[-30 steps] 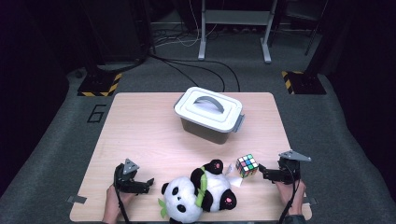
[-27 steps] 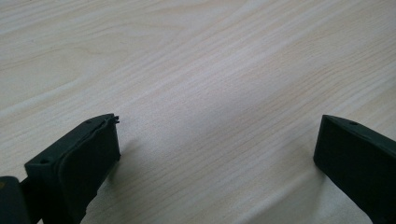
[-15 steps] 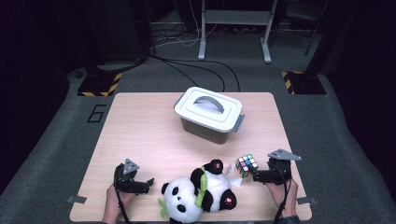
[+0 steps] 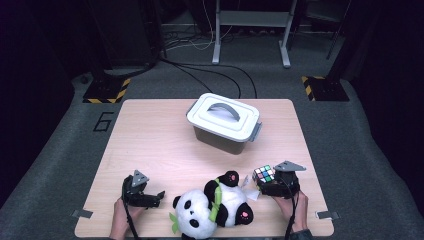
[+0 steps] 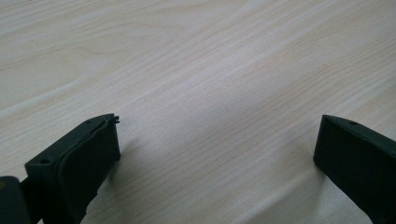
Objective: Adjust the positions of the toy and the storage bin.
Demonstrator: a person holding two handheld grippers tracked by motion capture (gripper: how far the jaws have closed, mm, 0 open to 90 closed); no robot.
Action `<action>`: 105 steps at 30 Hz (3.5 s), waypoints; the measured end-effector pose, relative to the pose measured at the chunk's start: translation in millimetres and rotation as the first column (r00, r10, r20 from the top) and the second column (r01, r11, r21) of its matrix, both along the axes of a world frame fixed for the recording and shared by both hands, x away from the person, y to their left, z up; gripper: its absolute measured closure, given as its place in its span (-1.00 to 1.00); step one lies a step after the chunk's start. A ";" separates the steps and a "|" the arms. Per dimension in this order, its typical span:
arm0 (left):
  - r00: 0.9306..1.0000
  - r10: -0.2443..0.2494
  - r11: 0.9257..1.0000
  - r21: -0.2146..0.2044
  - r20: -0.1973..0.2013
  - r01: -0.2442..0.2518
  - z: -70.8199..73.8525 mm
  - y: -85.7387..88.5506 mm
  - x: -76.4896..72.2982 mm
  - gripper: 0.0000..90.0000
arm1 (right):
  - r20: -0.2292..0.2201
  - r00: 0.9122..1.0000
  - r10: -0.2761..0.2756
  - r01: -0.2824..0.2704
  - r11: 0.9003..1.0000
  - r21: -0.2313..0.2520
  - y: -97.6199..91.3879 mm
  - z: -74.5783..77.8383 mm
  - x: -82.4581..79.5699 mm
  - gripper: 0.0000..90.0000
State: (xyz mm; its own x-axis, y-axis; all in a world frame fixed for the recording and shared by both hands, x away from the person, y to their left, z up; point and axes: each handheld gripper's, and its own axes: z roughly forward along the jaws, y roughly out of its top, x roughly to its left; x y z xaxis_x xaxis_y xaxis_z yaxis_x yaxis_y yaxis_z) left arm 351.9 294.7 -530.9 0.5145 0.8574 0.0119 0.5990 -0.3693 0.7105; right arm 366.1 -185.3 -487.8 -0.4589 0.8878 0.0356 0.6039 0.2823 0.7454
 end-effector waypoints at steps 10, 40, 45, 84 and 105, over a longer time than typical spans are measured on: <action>1.000 -0.001 1.000 -0.001 0.002 0.001 -0.1 -0.1 0.0 -1.00 | -0.019 1.000 0.005 -0.006 1.000 -0.026 2.4 -6.7 2.9 -0.27; 1.000 -0.004 1.000 -0.001 -0.003 0.004 0.3 0.0 -0.1 -1.00 | 0.007 0.994 0.109 -0.109 0.993 -0.036 10.0 2.7 14.2 -0.25; 1.000 -0.005 1.000 0.000 -0.003 0.005 0.3 0.0 -0.1 -1.00 | 0.025 0.987 0.158 -0.157 0.987 -0.038 17.3 6.7 19.5 -0.25; 1.000 -0.005 1.000 -0.001 -0.003 0.005 0.3 0.0 -0.1 -1.00 | 0.056 0.934 0.352 -0.353 0.936 0.001 54.4 9.9 51.0 -0.25; 1.000 -0.005 1.000 -0.001 -0.003 0.005 0.3 0.0 -0.1 -1.00 | 0.055 0.906 0.419 -0.419 0.908 -0.016 71.3 7.5 62.4 -0.25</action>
State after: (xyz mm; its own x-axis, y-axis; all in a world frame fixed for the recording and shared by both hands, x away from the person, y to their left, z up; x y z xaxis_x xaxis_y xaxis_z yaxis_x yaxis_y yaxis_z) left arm 351.9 294.7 -530.6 0.5189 0.8548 0.0097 0.5991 -0.3717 0.7091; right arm 428.5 -114.0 -480.3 -0.7899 0.6132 -0.0037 0.3868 0.5028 0.7730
